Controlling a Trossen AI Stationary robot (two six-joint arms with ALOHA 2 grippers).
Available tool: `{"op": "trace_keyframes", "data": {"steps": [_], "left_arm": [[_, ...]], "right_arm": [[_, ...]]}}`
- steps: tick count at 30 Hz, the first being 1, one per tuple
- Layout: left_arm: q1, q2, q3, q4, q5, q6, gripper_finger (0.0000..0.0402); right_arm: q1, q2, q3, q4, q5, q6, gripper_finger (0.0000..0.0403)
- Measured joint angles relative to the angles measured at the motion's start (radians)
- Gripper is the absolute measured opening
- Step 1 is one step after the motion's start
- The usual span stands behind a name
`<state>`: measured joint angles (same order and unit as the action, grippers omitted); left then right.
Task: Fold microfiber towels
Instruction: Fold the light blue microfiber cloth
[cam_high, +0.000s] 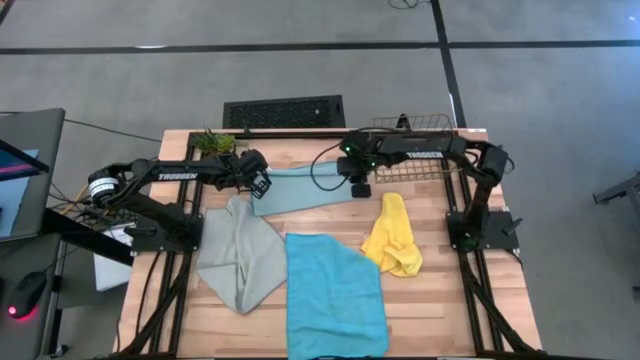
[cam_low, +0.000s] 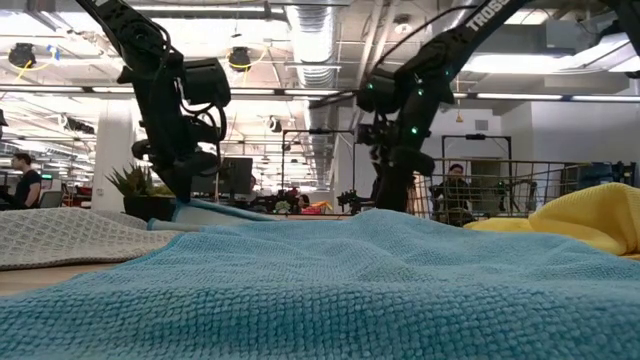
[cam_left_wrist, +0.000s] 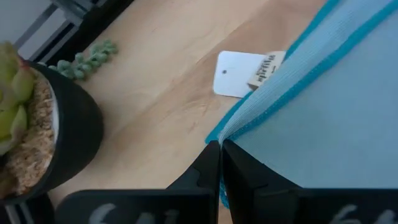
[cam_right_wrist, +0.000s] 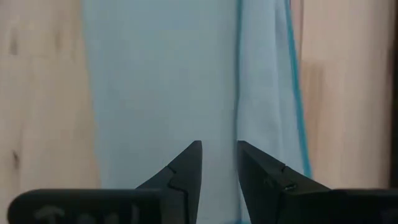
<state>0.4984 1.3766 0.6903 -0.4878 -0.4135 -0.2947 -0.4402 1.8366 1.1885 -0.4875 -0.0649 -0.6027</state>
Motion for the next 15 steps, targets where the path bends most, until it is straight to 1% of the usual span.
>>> {"op": "trace_keyframes", "data": {"steps": [4,10,12,15], "left_arm": [[0.0,0.0,0.0,0.009,0.013,-0.002,0.0],[0.0,0.0,0.0,0.031,0.044,-0.002,0.0004],[0.0,0.0,0.0,0.046,0.044,-0.002,0.0016],[0.0,0.0,0.0,0.056,0.044,-0.005,0.0047]], "right_arm": [[0.024,0.0,-0.001,0.001,-0.004,0.004,0.0122],[0.025,0.0,-0.001,-0.014,-0.004,0.026,0.0122],[0.026,0.0,-0.001,-0.015,-0.004,0.026,0.0122],[0.025,0.0,-0.001,-0.015,-0.006,0.027,0.0122]]}}
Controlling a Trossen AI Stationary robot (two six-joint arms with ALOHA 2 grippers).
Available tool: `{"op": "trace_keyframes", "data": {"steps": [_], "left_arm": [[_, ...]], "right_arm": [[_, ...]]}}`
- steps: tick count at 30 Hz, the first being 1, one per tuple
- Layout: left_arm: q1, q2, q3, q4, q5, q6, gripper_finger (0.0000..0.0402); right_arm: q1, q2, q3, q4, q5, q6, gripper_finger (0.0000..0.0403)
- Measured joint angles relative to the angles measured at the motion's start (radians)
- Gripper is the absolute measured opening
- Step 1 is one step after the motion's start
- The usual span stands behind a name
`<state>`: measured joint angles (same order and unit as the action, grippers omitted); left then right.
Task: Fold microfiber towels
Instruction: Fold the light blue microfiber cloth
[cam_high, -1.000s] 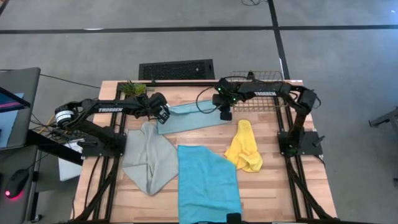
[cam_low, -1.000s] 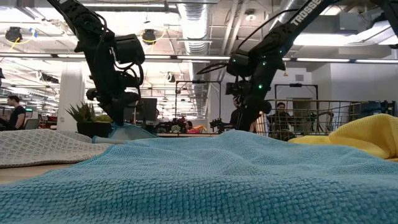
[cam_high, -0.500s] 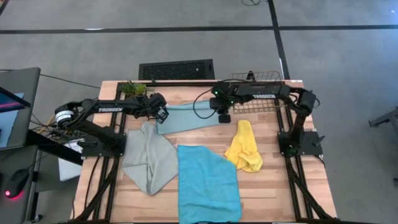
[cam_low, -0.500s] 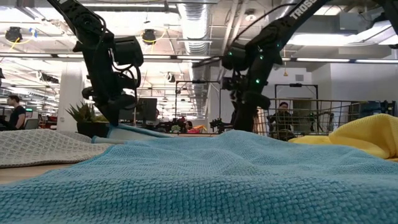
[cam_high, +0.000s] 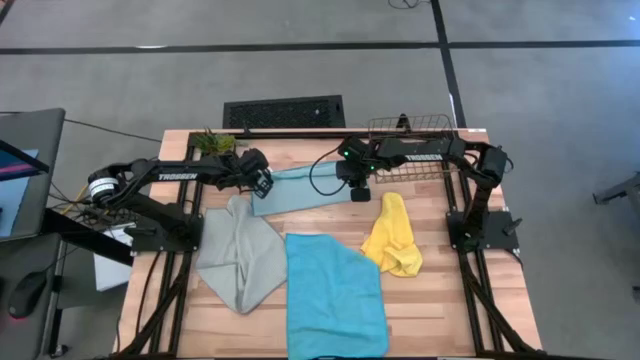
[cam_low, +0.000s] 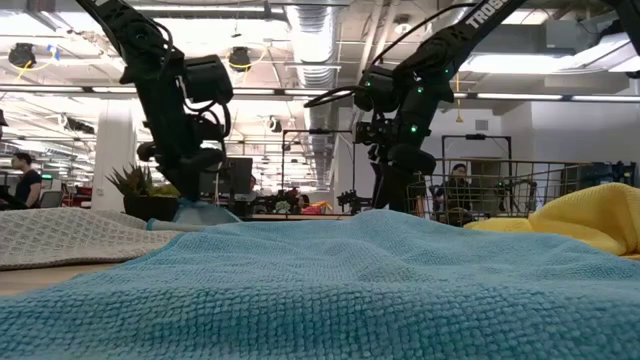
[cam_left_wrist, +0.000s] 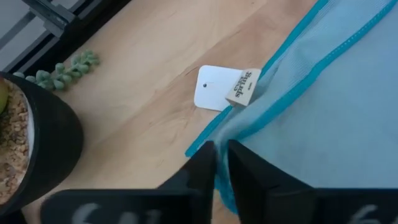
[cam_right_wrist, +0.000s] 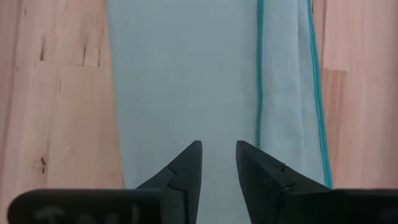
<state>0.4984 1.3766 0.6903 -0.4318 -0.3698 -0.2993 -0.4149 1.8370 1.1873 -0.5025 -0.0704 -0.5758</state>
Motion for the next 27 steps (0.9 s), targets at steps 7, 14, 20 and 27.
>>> {"op": "trace_keyframes", "data": {"steps": [7,14,20,27], "left_arm": [[0.0,0.0,0.0,0.005,-0.008,0.0,0.0126],[-0.021,0.0,0.036,-0.003,0.166,0.032,0.0149],[-0.082,0.0,0.043,-0.004,0.199,0.045,0.0147],[-0.142,0.0,0.043,-0.004,0.227,0.051,0.0147]], "right_arm": [[-0.002,0.0,0.0,0.001,-0.002,0.001,0.0122],[-0.007,0.0,0.0,-0.06,-0.014,0.028,0.0122],[-0.006,0.034,0.004,-0.037,-0.013,0.084,0.0122],[-0.006,0.082,0.001,-0.049,0.004,0.134,0.0122]]}}
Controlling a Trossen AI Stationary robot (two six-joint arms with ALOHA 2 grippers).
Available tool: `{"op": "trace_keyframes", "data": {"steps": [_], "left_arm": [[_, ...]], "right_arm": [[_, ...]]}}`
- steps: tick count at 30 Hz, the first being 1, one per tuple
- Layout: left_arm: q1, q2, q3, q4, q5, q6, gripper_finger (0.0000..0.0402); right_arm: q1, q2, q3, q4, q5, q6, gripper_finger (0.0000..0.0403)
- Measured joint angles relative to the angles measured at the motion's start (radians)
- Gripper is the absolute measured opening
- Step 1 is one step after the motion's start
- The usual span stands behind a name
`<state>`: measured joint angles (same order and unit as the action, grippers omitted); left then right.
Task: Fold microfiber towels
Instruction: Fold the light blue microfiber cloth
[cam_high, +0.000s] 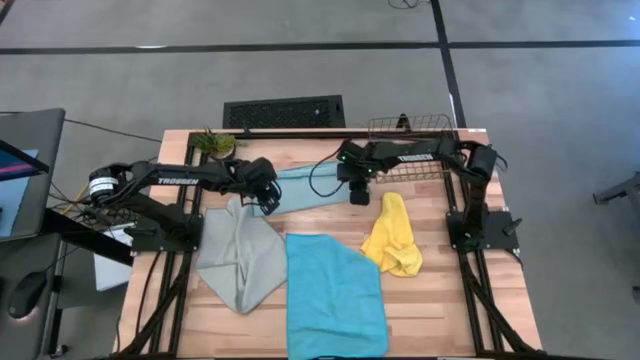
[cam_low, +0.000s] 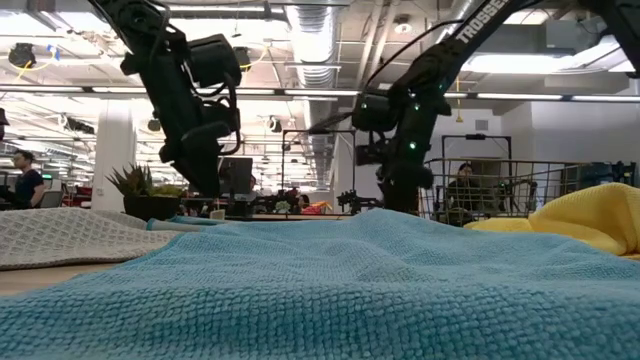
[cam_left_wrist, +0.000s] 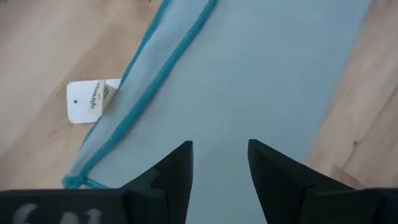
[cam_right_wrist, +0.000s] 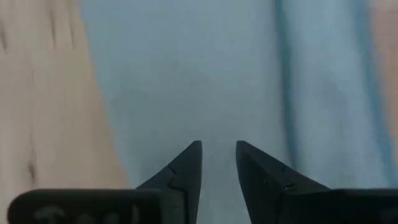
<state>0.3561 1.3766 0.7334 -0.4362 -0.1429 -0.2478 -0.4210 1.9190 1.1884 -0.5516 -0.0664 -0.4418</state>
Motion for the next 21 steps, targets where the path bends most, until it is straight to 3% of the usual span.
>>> {"op": "trace_keyframes", "data": {"steps": [21], "left_arm": [[-0.006,0.0,0.0,-0.051,0.039,-0.019,0.0146]], "right_arm": [[0.133,0.006,0.012,-0.112,-0.033,0.041,0.0122]]}}
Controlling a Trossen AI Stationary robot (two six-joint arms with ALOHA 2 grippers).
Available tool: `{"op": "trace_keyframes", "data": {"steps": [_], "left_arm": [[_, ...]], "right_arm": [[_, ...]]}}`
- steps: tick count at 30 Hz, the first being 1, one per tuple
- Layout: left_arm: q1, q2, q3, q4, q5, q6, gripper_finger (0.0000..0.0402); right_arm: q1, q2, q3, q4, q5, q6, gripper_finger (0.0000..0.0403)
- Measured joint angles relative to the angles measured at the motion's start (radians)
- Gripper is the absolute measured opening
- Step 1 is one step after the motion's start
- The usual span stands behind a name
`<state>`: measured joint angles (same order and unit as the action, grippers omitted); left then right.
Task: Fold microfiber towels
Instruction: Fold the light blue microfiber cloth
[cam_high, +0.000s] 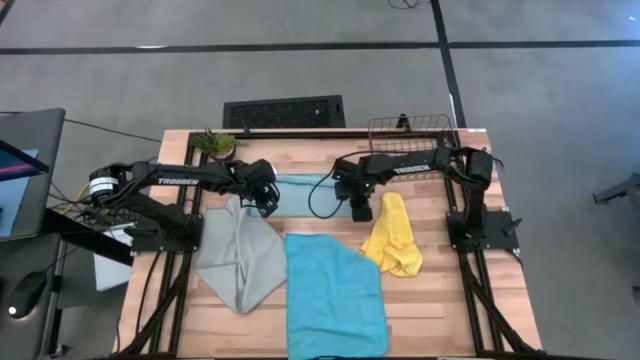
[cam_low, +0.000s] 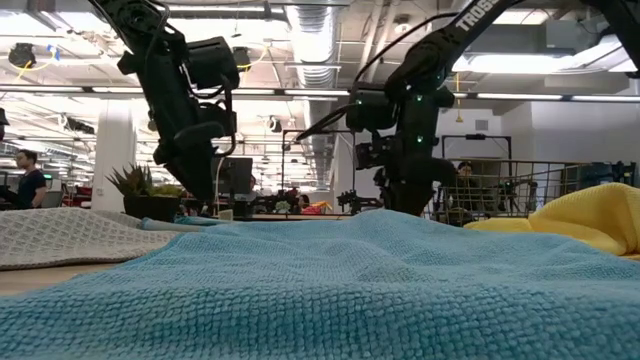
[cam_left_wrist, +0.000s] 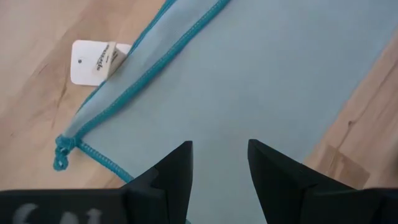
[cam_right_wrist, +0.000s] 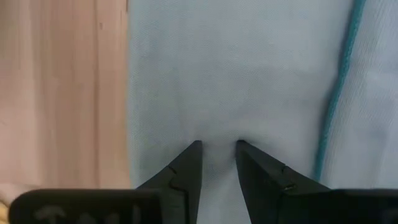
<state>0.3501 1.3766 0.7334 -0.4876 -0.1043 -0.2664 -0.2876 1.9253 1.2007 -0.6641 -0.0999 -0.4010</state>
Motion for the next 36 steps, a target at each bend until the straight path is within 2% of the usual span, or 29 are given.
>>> {"op": "trace_keyframes", "data": {"steps": [5,11,15,20,22,24,30,36], "left_arm": [[-0.021,0.0,0.0,0.0,0.023,0.031,0.0146],[-0.046,0.0,0.001,-0.009,0.023,0.037,0.0146],[-0.072,0.0,0.001,-0.062,0.043,0.098,0.0146],[-0.099,0.0,0.001,-0.134,0.149,0.18,0.0146],[-0.113,0.0,-0.007,-0.14,0.161,0.214,0.0146],[-0.127,0.0,-0.026,-0.142,0.142,0.24,0.0146],[-0.157,0.0,-0.077,-0.072,-0.01,0.285,0.0146],[-0.157,0.0,-0.082,0.013,0.01,0.334,0.0146]], "right_arm": [[-0.013,-0.039,0.019,-0.02,0.001,0.049,0.0122],[-0.039,-0.064,0.023,0.005,0.087,0.062,0.0122],[-0.057,-0.067,0.019,-0.025,0.076,0.055,0.0122],[-0.054,-0.083,0.021,-0.078,0.019,0.005,0.0122],[-0.052,-0.083,0.021,-0.094,0.015,0.005,0.0122],[-0.052,-0.083,0.021,-0.099,0.012,0.008,0.0122],[-0.051,-0.083,0.022,-0.104,0.012,0.03,0.0122],[-0.052,-0.083,0.022,-0.105,0.012,0.033,0.0122]]}}
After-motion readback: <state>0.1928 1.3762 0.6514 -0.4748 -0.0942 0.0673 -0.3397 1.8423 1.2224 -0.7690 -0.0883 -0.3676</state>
